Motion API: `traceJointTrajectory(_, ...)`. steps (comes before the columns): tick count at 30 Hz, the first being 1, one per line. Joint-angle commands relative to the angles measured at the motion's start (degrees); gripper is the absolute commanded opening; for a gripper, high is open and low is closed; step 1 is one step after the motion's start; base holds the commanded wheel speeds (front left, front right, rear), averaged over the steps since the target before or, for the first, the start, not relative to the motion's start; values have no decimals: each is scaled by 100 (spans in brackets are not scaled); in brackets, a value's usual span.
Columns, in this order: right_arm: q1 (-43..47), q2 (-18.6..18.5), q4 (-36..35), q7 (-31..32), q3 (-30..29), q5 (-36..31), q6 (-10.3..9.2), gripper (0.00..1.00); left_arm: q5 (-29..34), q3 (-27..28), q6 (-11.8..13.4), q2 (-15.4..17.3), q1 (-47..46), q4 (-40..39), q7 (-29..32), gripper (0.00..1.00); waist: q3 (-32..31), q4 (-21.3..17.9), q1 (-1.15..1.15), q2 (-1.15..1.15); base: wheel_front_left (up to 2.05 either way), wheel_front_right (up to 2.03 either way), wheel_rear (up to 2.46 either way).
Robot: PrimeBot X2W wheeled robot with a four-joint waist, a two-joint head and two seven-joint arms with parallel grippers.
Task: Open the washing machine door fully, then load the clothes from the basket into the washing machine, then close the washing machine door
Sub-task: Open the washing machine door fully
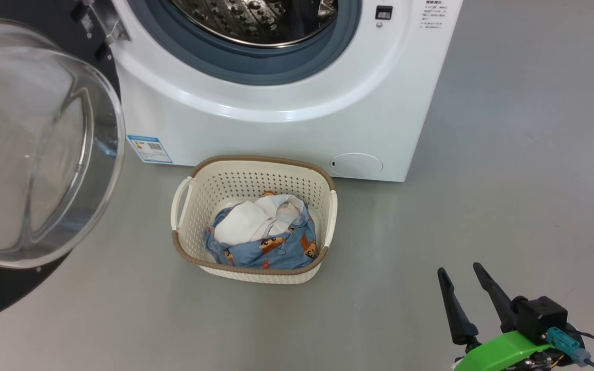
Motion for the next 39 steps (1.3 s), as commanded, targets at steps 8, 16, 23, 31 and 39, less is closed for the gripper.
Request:
traceJointTrajectory(8,-231,-10,-116,-69,186,-26,16,100,160,176,28,723,-493,288,-36,0,64,-133,0,0,0,0,0)
traceJointTrajectory(16,-240,-10,-134,-69,170,-66,16,100,228,349,27,938,-589,519,-36,0,84,-230,0,0,0,0,0)
traceJointTrajectory(23,-233,-10,-124,-69,147,-65,16,100,322,336,27,1012,-598,623,-36,0,65,-224,0,0,0,0,0)
traceJointTrajectory(31,-240,-10,-113,-69,141,-22,16,100,323,130,27,828,-422,381,-36,0,24,-221,0,0,0,0,0)
traceJointTrajectory(39,-212,-10,-129,-69,115,24,16,100,256,-28,27,501,-102,-58,-36,0,-24,-202,0,0,0,0,0)
